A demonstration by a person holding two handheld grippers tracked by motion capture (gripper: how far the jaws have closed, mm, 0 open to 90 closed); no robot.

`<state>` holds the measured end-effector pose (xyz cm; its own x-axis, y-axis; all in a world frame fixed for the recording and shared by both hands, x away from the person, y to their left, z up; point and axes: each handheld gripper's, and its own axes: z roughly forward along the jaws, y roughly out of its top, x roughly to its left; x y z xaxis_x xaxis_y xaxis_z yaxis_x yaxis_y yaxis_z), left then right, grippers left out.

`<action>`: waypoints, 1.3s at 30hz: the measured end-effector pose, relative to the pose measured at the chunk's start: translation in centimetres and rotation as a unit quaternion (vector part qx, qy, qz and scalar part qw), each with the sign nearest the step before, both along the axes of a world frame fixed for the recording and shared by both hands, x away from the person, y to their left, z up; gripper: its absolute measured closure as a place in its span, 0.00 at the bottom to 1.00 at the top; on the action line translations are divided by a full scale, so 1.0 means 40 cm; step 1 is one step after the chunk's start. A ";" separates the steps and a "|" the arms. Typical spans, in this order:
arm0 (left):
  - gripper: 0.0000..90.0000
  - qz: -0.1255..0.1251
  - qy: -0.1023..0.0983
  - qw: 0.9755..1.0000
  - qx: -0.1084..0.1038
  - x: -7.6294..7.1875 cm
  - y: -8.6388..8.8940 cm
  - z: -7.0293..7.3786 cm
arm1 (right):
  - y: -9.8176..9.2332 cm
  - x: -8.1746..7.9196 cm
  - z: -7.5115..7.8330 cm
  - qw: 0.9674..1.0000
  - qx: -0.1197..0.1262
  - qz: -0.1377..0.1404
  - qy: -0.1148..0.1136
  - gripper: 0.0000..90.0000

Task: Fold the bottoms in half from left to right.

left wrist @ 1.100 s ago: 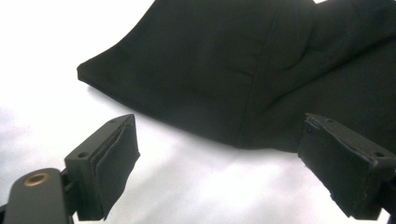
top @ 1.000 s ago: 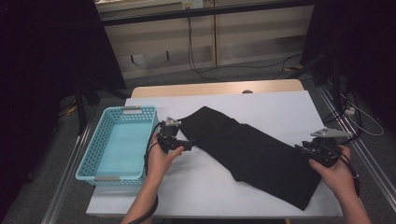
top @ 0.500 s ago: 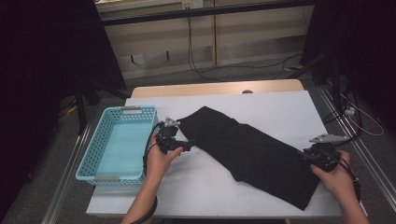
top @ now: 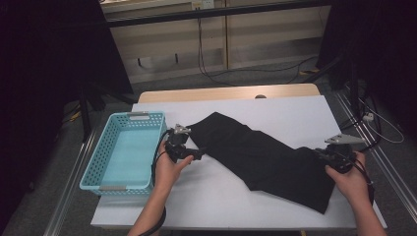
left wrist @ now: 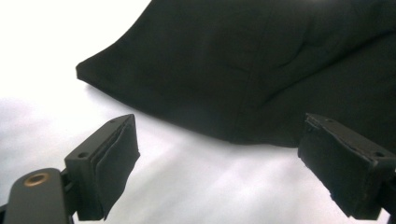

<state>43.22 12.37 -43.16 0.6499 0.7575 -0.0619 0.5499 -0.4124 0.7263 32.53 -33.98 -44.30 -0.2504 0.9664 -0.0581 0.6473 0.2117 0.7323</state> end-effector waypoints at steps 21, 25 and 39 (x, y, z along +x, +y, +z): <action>0.13 0.017 -0.005 1.000 -0.001 0.028 -0.008 0.000 | -0.081 -0.063 -0.009 0.998 0.031 -0.022 0.046 0.98; 0.12 0.039 0.002 0.999 -0.001 0.044 0.001 -0.008 | -0.097 -0.080 0.003 0.998 0.037 -0.034 0.046 0.98; 0.17 0.106 0.018 0.994 0.037 0.145 0.007 -0.035 | -0.042 -0.076 0.006 0.999 0.036 -0.007 0.022 0.54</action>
